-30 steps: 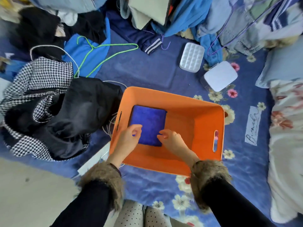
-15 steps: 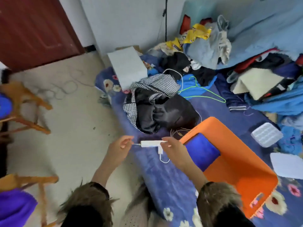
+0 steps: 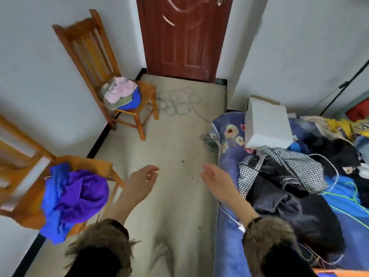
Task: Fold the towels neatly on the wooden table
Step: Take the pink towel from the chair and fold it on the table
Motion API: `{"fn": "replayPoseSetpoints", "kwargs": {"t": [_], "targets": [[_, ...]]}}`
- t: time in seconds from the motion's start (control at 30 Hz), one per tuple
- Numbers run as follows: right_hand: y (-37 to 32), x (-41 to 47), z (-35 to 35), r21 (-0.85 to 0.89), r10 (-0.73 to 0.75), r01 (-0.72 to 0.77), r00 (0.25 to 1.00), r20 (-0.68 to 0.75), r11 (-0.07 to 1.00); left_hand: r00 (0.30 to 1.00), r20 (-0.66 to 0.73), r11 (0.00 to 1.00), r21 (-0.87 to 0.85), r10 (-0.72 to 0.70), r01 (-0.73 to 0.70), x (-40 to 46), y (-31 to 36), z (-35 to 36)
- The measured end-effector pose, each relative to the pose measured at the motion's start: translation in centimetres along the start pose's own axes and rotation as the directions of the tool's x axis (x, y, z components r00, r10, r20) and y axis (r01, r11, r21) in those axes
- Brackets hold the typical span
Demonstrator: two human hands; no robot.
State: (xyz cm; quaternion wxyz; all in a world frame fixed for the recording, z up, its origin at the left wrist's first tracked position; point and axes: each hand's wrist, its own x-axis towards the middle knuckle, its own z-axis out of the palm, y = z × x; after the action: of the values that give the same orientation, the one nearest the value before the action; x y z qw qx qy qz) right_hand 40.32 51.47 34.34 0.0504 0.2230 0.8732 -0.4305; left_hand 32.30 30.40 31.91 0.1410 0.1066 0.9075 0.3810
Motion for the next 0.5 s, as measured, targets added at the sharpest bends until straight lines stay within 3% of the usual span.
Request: {"fn": "replayPoseSetpoints", "kwargs": {"t": [0.27, 0.5], "targets": [[-7.1, 12.0, 3.6, -0.049, -0.106, 0.112, 0.988, 0.111, 0.992, 0.993, -0.098, 0.998, -0.009, -0.064, 0.064, 10.1, -4.4, -7.3], [-10.0, 24.2, 4.4, -0.097, -0.119, 0.136, 0.980, 0.160, 0.986, 0.994, -0.035, 0.977, 0.184, -0.100, 0.105, 20.2, -5.9, -9.1]]}}
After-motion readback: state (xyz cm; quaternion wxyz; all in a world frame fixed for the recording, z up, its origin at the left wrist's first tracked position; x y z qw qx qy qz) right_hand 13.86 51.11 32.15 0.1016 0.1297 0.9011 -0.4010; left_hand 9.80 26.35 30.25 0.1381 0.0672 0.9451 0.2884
